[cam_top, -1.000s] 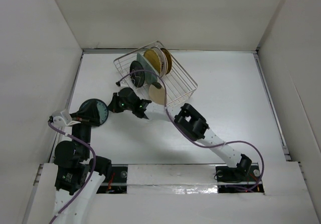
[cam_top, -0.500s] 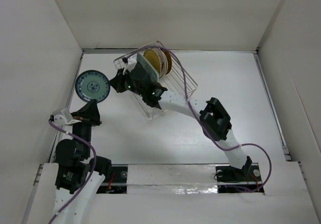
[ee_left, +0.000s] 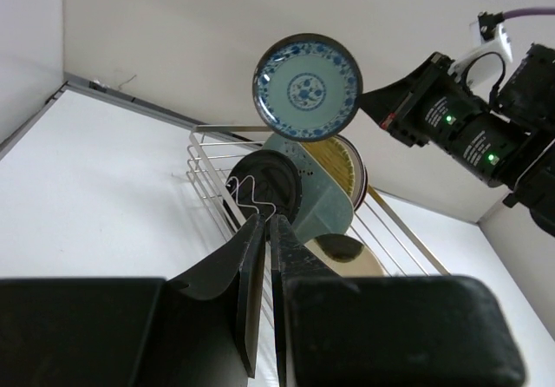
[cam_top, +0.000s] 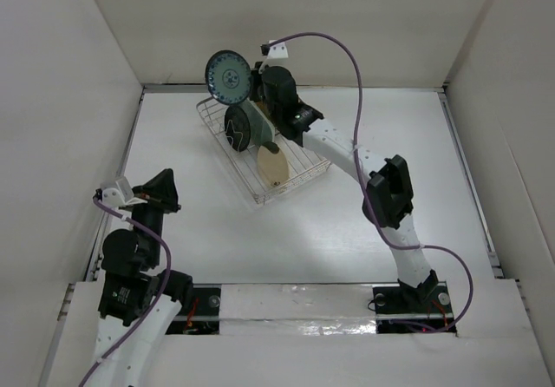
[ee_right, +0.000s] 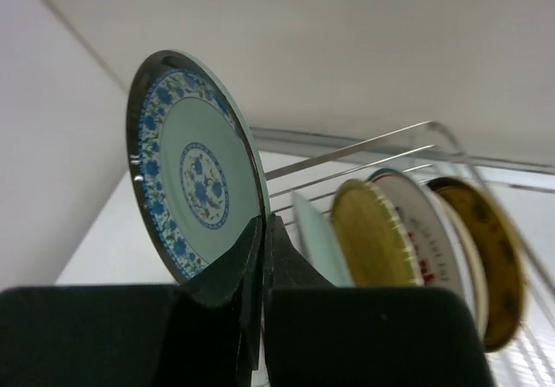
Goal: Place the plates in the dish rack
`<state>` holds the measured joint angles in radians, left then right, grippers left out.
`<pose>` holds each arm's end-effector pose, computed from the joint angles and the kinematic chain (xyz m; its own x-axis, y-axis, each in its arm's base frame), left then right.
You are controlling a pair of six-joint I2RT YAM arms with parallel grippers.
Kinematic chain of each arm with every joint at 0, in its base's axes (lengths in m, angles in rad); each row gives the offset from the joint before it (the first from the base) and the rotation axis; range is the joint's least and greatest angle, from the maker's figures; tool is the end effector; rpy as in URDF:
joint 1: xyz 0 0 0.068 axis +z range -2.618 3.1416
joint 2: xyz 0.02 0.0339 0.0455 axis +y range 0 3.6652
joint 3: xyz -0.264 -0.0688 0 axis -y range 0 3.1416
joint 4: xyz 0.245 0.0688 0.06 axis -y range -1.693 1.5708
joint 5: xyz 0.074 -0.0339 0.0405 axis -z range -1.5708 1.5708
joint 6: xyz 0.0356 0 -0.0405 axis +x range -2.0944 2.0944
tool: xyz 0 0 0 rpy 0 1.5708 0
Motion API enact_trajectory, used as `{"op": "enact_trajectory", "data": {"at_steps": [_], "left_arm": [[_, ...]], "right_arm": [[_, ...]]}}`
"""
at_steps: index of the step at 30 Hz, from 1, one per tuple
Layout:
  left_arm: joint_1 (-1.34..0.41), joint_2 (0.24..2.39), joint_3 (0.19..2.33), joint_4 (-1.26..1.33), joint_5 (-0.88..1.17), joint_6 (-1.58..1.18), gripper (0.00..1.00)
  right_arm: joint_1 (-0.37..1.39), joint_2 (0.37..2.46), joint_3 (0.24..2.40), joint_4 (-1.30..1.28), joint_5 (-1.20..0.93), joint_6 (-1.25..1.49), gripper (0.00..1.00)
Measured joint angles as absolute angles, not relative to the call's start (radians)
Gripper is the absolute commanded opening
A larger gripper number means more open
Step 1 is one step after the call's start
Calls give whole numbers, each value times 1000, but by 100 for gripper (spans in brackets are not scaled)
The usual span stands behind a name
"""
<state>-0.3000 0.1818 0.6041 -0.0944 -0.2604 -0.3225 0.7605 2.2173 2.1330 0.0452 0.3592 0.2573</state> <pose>0.0618 -0.0095 0.3513 0.2751 -0.4057 -0.8716 0.1475 0.9137 -0.3787 0.3966 0.3600 0.3592 -0.1268 0.2081 -0.9698 -0.3707 0.8969 0.2410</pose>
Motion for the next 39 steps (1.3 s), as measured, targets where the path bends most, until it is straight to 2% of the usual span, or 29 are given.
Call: {"op": "enact_trajectory", "data": {"at_steps": [10, 24, 37, 38, 39], "left_arm": [[-300, 191, 602, -94, -240, -323, 5], [-336, 138, 602, -88, -236, -323, 6], [-354, 126, 602, -87, -245, -323, 6], [-354, 126, 602, -87, -245, -323, 6], [-354, 126, 602, -87, -245, -323, 6]], "right_arm": [[829, 2235, 2166, -78, 594, 60, 0], [921, 2368, 2389, -271, 851, -184, 0], [968, 2485, 2458, -358, 883, -205, 0], [970, 2487, 2458, -358, 883, -202, 3], [971, 2487, 2457, -357, 882, -201, 13]]}}
